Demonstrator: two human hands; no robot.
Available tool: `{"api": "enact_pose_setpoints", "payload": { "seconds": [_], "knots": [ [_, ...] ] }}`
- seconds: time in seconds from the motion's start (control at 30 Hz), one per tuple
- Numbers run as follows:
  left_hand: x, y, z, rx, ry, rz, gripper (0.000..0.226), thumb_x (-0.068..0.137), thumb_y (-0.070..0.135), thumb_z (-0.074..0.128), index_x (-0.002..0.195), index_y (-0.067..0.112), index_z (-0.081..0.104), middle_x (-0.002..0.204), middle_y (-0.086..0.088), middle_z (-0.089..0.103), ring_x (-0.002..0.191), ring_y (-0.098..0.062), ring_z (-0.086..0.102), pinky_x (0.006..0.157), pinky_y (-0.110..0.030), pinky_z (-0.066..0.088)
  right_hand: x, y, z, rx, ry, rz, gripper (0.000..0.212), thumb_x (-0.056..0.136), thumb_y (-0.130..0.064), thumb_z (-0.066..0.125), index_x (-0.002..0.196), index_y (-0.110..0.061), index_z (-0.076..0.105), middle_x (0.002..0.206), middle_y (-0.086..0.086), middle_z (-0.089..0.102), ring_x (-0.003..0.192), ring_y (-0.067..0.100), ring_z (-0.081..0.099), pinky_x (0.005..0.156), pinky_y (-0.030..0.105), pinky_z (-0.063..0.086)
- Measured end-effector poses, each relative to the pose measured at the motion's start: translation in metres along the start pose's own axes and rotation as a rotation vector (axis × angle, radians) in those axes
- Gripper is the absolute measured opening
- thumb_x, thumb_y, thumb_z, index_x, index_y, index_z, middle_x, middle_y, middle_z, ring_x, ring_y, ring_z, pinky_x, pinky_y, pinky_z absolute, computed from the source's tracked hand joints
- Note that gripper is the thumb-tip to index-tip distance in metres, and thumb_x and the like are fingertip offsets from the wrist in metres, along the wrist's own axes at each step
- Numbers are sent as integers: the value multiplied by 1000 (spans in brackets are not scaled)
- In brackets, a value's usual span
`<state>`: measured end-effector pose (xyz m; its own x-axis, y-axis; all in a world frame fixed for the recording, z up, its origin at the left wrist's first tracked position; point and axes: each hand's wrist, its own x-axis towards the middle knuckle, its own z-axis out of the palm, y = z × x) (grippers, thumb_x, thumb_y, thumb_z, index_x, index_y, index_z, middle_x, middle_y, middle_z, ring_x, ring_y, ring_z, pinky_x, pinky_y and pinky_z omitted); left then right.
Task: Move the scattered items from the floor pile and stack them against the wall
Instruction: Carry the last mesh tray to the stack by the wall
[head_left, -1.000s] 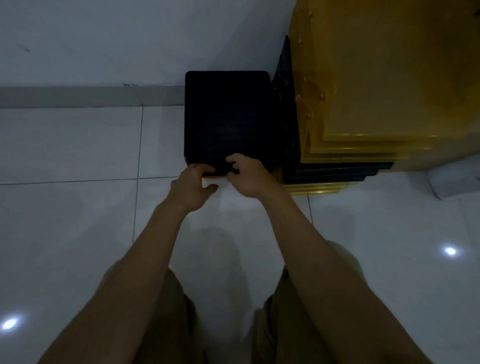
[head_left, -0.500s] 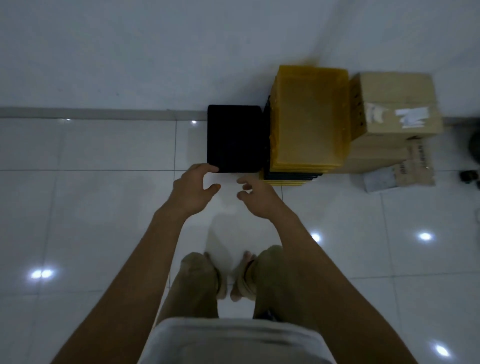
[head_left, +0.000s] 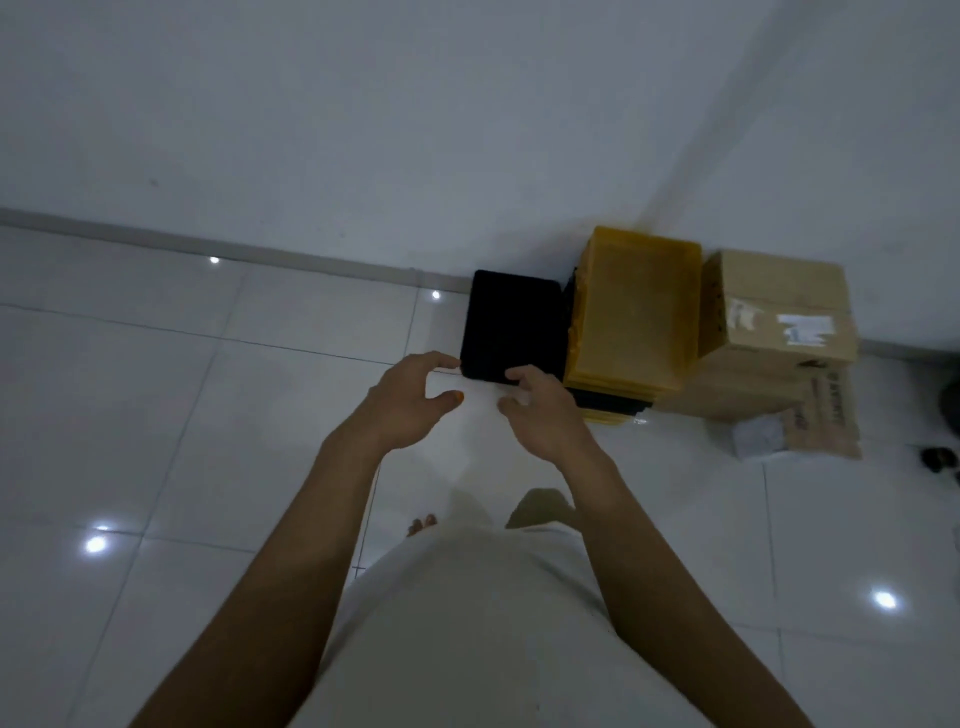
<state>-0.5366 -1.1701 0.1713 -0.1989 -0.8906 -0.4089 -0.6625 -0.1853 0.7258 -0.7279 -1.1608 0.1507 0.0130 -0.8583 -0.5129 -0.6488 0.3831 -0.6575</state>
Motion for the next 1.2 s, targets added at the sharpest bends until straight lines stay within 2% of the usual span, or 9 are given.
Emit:
{"api": "enact_pose_setpoints", "payload": {
  "seconds": [0.1,0.27,0.4,0.53,0.63,0.73,0.9,1.07,1.2],
  "knots": [
    [-9,-1,0,-25,44,-46,45,93,32,60,136,28,48,141,3,45,112,-4,38,92,-21,31,-2,-3,-4,-63,-101,-44,48,98,-29,53,144,-22,41,142,8,40,123,22,45,89,23,35],
    [-36,-2,14,-153,228,-150,45,92,31,62,135,26,49,143,1,46,120,-15,46,91,-25,35,0,-14,-23,-164,-254,-153,48,97,-33,54,143,-25,42,142,5,42,122,19,46,101,33,43],
    [-67,10,58,-234,351,-249,44,93,29,61,135,24,49,143,-2,46,123,-21,48,91,-27,37,-10,-1,-47,-195,-338,-234,46,98,-33,54,142,-26,43,142,3,44,124,15,45,96,26,40],
    [-94,31,114,-246,443,-306,44,93,31,60,135,24,49,143,0,44,126,-16,43,93,-22,31,-22,20,-55,-268,-450,-270,45,97,-30,55,141,-24,44,145,6,43,128,15,44,93,23,39],
    [-124,33,148,-274,512,-402,44,93,33,59,135,25,49,144,-1,43,128,-17,42,95,-23,30,-41,28,-45,-346,-544,-325,44,96,-29,56,139,-24,47,143,7,45,127,17,45,96,27,42],
    [-163,34,176,-316,582,-513,45,94,32,59,136,24,48,144,-3,42,130,-20,41,98,-26,31,-64,34,-32,-438,-666,-374,45,95,-29,58,138,-23,48,141,7,46,125,18,47,90,25,40],
    [-249,37,220,-440,790,-676,45,93,33,60,136,26,47,144,-2,42,129,-19,42,96,-24,31,-118,38,2,-590,-850,-481,44,95,-28,59,138,-21,50,141,8,47,121,19,51,85,24,37],
    [-347,38,273,-552,1012,-821,44,93,31,61,135,25,48,143,-1,42,128,-17,43,96,-24,33,-198,37,57,-684,-997,-679,43,95,-29,60,137,-21,50,137,7,51,117,18,52,87,25,40],
    [-429,54,344,-647,1153,-932,45,93,34,60,136,28,47,142,3,42,120,-12,44,94,-23,32,-277,64,95,-758,-1116,-777,43,94,-31,60,135,-23,52,132,6,54,115,19,54,88,27,42]
  ]
}}
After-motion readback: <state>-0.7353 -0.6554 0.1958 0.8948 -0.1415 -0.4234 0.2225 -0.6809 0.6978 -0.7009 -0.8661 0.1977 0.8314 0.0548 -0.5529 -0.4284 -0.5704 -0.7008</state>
